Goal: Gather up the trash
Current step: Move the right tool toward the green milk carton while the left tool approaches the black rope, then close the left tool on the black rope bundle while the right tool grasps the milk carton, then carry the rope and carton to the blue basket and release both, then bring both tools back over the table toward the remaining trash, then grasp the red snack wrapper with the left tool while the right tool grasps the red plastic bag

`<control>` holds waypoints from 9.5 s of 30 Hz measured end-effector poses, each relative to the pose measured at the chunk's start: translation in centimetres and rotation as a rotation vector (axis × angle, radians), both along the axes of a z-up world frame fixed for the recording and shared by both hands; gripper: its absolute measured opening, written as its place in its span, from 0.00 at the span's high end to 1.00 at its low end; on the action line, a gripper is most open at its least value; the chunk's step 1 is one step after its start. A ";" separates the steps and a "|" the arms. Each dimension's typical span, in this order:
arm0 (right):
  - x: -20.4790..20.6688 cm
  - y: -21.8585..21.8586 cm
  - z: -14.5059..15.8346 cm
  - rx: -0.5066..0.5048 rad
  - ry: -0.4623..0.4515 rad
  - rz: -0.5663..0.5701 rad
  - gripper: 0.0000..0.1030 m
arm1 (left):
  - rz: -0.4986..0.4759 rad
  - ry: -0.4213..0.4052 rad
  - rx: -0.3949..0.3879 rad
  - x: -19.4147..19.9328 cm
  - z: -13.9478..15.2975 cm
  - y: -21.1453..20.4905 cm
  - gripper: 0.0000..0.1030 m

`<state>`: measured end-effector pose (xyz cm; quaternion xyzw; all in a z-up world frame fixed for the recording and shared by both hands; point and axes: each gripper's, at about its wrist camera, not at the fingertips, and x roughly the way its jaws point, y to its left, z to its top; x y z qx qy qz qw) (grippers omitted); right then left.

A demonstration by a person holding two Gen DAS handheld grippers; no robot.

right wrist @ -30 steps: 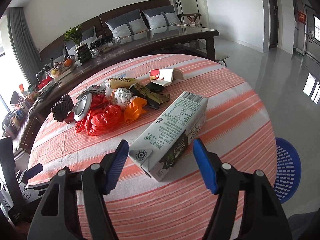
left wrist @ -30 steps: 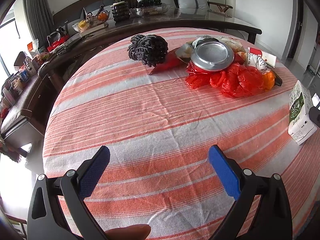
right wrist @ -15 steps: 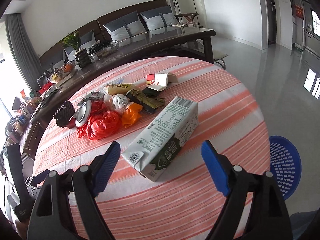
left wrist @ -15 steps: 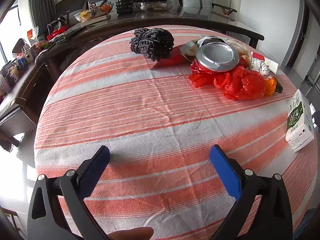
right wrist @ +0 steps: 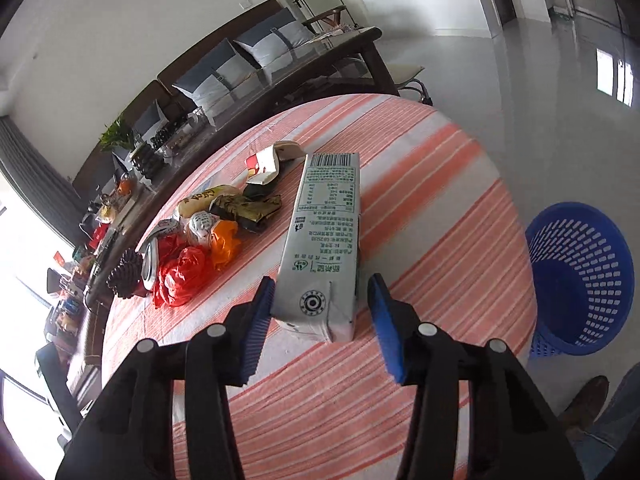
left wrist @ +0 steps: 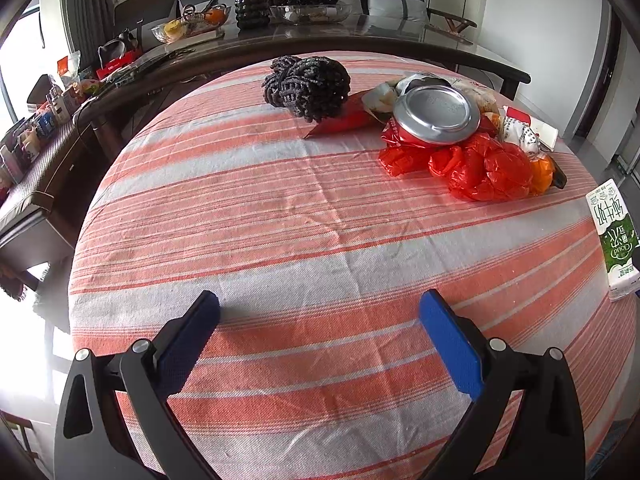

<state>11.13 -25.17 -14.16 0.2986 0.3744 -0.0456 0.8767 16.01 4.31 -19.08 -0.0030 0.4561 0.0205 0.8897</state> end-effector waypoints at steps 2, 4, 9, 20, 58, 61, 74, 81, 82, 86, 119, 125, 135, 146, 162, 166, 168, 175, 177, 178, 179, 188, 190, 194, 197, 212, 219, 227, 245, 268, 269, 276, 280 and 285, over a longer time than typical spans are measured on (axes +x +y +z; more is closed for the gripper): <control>-0.6 -1.1 0.2 0.010 0.004 -0.024 0.49 | -0.010 0.005 -0.002 0.0 0.0 0.0 0.04; -1.1 -2.1 0.2 0.008 0.015 -0.063 0.43 | -0.028 0.014 -0.010 0.1 0.0 0.3 0.04; -1.7 -2.9 0.0 -0.023 0.021 -0.078 0.36 | -0.045 -0.006 -0.116 2.0 1.6 2.7 0.04; -1.9 -0.3 1.3 -0.227 -0.048 -0.003 0.29 | -0.007 0.035 -0.285 14.4 5.0 5.4 0.05; 2.9 4.7 1.7 -0.370 0.178 0.536 0.24 | -0.341 0.123 -0.197 -0.7 4.2 2.8 0.15; 5.2 3.9 2.5 -0.297 0.233 0.507 0.23 | -0.325 0.150 -0.176 1.4 3.9 1.9 0.15; 8.9 5.2 1.9 -0.324 0.376 0.517 0.49 | -0.362 0.228 -0.110 3.2 2.0 -0.6 0.59; 8.6 5.4 1.6 -0.348 0.381 0.566 0.49 | -0.368 0.188 -0.138 1.7 4.3 0.9 0.16; 8.7 5.5 1.5 -0.351 0.383 0.569 0.49 | -0.363 0.183 -0.131 2.0 4.4 0.9 0.16; 9.0 5.6 1.5 -0.355 0.393 0.579 0.47 | -0.318 0.190 -0.128 4.7 3.7 1.0 0.18; -1.9 -23.7 1.1 -0.321 0.318 0.134 0.50 | -0.923 0.204 -0.265 -2.6 4.2 -38.4 0.70; -3.4 -28.7 -3.0 -0.265 0.344 0.074 0.50 | -0.964 0.258 -0.256 -2.5 -0.4 -46.1 0.69; -3.5 -32.1 -5.9 -0.197 0.353 0.052 0.48 | -0.976 0.294 -0.231 -1.1 -5.6 -51.1 0.64; -4.7 -33.6 -5.1 -0.185 0.296 -0.009 0.26 | -0.944 0.093 -0.242 -0.8 -3.7 -49.7 0.10; -6.3 -23.6 3.4 -0.442 -0.079 0.035 0.11 | -0.753 -0.076 -0.212 -3.9 4.1 -33.2 0.05; -5.4 -18.6 3.9 -0.439 -0.135 0.104 0.10 | -0.658 -0.061 -0.157 -3.3 3.7 -27.3 0.05; -4.8 -15.6 3.7 -0.450 -0.150 0.153 0.10 | -0.603 -0.061 -0.123 -3.0 3.5 -24.5 0.05; -2.4 -3.7 1.9 -0.484 -0.105 0.369 0.10 | -0.482 -0.039 -0.055 -1.7 2.7 -14.0 0.05; -1.7 -0.6 1.6 -0.481 -0.094 0.431 0.10 | -0.456 -0.033 -0.044 -1.5 2.6 -11.4 0.05; -1.3 0.8 1.4 -0.480 -0.088 0.458 0.10 | -0.443 -0.029 -0.041 -1.3 2.5 -10.3 0.05; -1.0 2.4 1.3 -0.475 -0.084 0.484 0.10 | -0.429 -0.026 -0.038 -1.1 2.2 -9.1 0.05; 4.8 11.4 -0.8 -0.477 0.032 0.629 0.10 | -0.341 0.009 -0.055 2.3 0.8 -1.6 0.05; 5.7 12.4 -1.7 -0.493 0.056 0.650 0.10 | -0.341 0.012 -0.066 3.6 0.8 -0.4 0.05; 6.1 13.3 -2.6 -0.499 0.082 0.655 0.10 | -0.346 0.020 -0.081 6.6 0.6 2.0 0.05; 5.8 12.9 -2.6 -0.488 0.087 0.642 0.09 | -0.371 0.016 -0.067 9.4 0.6 2.8 0.05; 5.9 12.7 -2.7 -0.492 0.102 0.620 0.05 | -0.556 -0.003 -0.011 16.7 0.5 1.7 0.32; 5.9 12.6 -2.7 -0.491 0.103 0.619 0.05 | -0.475 0.001 -0.041 15.2 1.3 3.7 0.77; 5.9 12.6 -2.7 -0.492 0.103 0.618 0.05 | -0.346 0.023 -0.077 6.2 1.9 6.5 0.76; 6.1 12.4 -2.7 -0.480 0.102 0.618 0.05 | -0.367 0.019 -0.015 6.3 0.0 3.8 0.05; 10.3 17.0 0.9 -0.318 0.070 1.062 0.21 | -0.368 0.019 -0.017 6.4 0.0 3.9 0.05; 10.8 17.4 0.7 -0.358 0.074 1.042 0.21 | -0.368 0.019 -0.017 6.4 0.0 3.9 0.05; 13.2 20.7 -2.1 -0.462 0.091 1.008 0.31 | -0.368 0.019 -0.017 6.4 0.0 3.9 0.05; 11.8 20.1 -1.6 -0.440 0.081 0.973 0.58 | -0.368 0.019 -0.017 6.4 0.0 3.9 0.05; 8.1 17.5 -1.6 -0.432 0.070 0.928 0.58 | -0.368 0.019 -0.017 6.4 0.0 3.9 0.05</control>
